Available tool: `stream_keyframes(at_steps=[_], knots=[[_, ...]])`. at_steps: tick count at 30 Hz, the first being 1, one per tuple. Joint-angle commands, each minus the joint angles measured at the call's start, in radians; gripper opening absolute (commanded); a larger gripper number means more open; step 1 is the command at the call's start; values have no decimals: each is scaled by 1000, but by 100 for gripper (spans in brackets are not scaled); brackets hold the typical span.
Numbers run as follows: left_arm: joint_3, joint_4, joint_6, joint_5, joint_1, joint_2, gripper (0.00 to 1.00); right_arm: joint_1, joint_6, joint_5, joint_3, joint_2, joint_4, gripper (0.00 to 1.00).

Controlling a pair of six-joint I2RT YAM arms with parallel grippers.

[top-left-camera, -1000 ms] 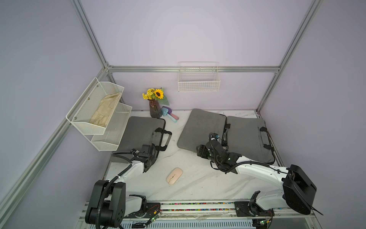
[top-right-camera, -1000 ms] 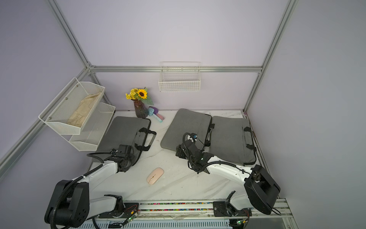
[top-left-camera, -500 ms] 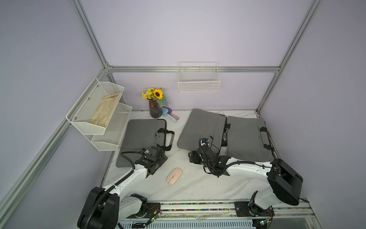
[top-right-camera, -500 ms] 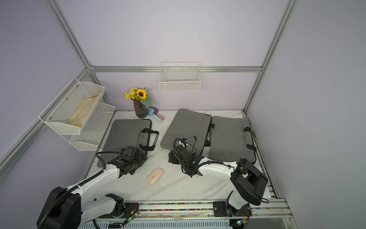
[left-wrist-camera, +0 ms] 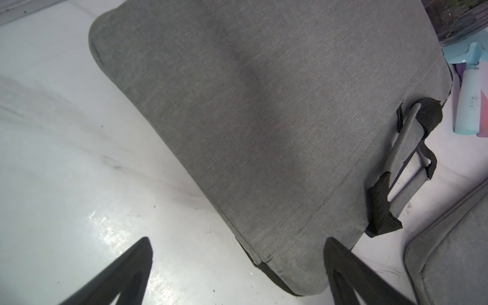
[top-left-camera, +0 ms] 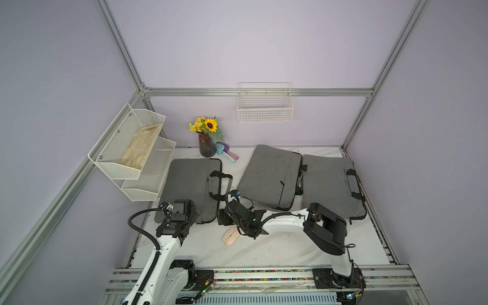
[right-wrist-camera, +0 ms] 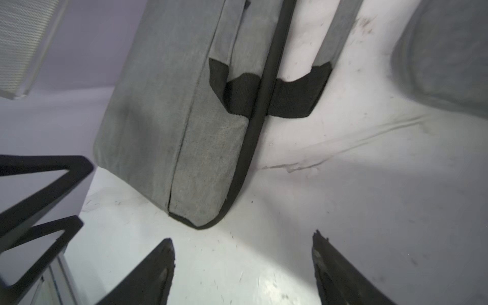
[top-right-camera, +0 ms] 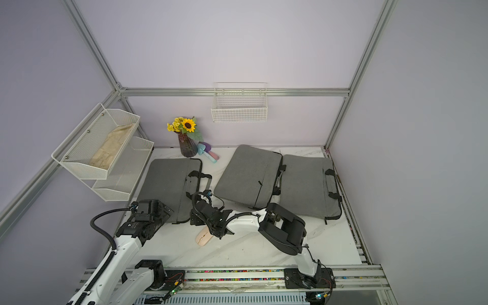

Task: Put the mouse into the laptop bag
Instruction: Unzip the zipper on the zippered laptop bag.

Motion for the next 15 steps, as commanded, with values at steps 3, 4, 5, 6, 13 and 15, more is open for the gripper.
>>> stream_keyframes(at_steps=[3,4,5,6,13,15], knots=[[4,-42,92,23,34,-15,100,-1,18,-24,161,151,-51,83],[29,-74,100,0,35,-22,100,-2,15,-29,186,175,-59,82],[55,-112,104,-39,36,-29,100,-2,13,-33,211,198,-67,82],[65,-127,98,-74,35,-40,100,-1,10,-37,230,215,-72,80],[26,-16,190,-46,43,-37,100,-17,4,-12,285,243,-100,24],[24,-11,193,-33,44,-24,100,-23,-12,-11,275,224,-95,9]])
